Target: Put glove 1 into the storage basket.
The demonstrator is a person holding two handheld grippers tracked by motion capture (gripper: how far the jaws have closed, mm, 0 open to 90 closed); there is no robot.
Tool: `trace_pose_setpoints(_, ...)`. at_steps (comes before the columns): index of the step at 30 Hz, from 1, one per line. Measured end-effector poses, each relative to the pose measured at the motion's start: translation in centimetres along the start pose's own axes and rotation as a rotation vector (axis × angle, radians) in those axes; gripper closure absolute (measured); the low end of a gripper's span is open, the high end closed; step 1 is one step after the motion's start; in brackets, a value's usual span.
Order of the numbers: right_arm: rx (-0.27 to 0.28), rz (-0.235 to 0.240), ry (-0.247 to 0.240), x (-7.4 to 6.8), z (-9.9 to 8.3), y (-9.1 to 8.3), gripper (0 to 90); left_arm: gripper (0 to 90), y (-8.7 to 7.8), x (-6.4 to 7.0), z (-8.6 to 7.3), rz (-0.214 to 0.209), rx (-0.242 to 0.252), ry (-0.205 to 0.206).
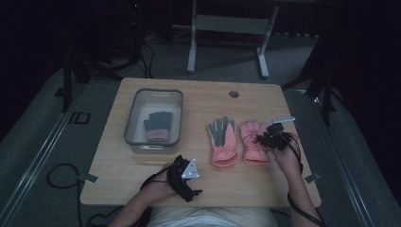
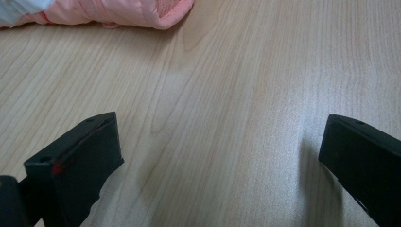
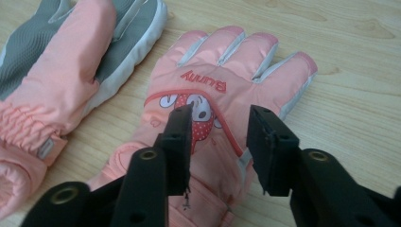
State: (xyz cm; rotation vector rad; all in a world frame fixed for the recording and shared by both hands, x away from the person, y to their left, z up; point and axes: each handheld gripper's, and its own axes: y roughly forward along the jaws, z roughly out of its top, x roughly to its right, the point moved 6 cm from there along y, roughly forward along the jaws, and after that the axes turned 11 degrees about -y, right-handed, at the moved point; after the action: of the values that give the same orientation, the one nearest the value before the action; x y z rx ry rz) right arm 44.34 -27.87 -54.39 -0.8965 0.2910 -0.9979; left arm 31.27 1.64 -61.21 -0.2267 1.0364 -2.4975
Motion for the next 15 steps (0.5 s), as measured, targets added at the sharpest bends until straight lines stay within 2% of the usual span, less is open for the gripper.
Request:
trace_pose_setpoints(4, 0.004, 0.01, -0.014, -0.1, -0.2, 0.3, 57.5, 0.0, 0.0, 0.0, 0.0, -0.002, 0.001, 0.001)
trace_pose_setpoints(7, -0.018, 0.017, -0.011, -0.3, -0.7, 1.1, 56.7, 0.0, 0.0, 0.0, 0.0, -0.003, 0.001, -0.001)
trace_pose_setpoints(14, -0.021, -0.014, -0.022, -0.6, -1.4, 2.4, 56.2, 0.0, 0.0, 0.0, -0.1, -0.002, -0.001, 0.004)
trace_pose_setpoints(15, -0.027, -0.023, -0.025, -0.7, -1.4, 2.6, 58.6, 0.0, 0.0, 0.0, -0.1, -0.001, -0.001, 0.003)
